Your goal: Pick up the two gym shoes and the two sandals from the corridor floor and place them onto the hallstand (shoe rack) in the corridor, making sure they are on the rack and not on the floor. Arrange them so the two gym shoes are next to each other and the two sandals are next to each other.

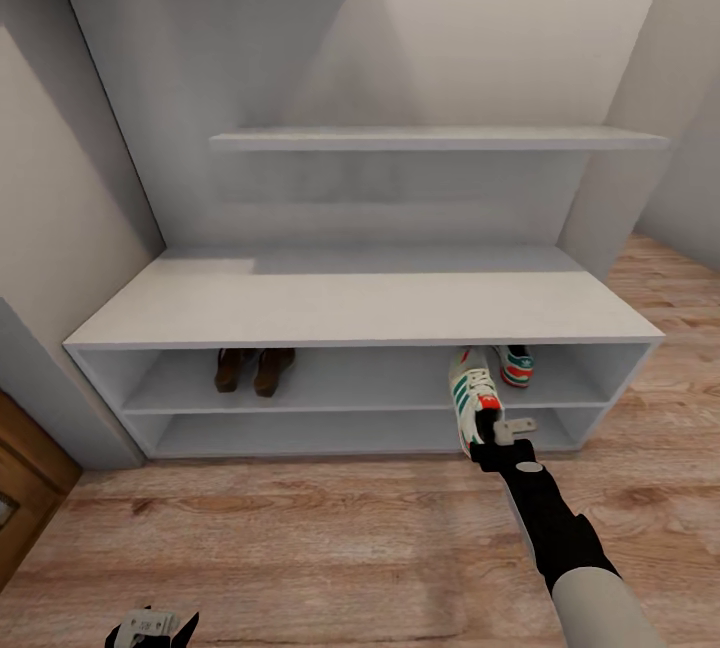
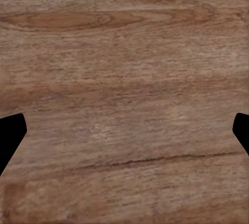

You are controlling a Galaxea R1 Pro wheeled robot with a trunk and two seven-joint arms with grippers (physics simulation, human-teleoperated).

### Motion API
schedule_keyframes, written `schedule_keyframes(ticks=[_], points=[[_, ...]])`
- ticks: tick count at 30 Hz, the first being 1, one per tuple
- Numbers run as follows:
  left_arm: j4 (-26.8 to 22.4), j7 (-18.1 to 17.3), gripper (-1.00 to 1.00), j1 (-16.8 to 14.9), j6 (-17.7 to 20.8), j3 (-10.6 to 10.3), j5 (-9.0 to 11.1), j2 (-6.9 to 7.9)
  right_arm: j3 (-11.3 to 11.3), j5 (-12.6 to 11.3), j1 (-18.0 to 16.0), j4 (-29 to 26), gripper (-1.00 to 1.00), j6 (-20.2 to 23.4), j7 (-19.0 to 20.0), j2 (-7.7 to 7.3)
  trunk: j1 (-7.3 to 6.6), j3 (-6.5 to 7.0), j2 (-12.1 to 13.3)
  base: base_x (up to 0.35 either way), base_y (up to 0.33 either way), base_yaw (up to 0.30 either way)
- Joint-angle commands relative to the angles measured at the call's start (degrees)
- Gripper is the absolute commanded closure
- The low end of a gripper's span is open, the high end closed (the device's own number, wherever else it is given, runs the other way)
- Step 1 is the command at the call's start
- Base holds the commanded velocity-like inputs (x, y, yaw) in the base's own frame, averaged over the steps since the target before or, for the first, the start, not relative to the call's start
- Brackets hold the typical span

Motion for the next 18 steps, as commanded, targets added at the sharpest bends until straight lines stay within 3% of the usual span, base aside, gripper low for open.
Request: schedule_keyframes(ticks=[1, 18], points=[[0.1, -0.6, -1.00, 0.0, 0.0, 0.5, 0.0, -0.03, -0.2, 0.4, 0.0, -0.1, 1.00, 0.3, 0.2, 0.04, -0.01, -0.05, 0.0, 0.026, 0.000, 0.000], [0.0, -0.5, -1.00, 0.0, 0.0, 0.5, 0.0, -0.02, -0.1, 0.4, 0.0, 0.1, 1.00, 0.2, 0.2, -0.96, -0.01, -0.05, 0.0, 0.210, -0.083, 0.000]])
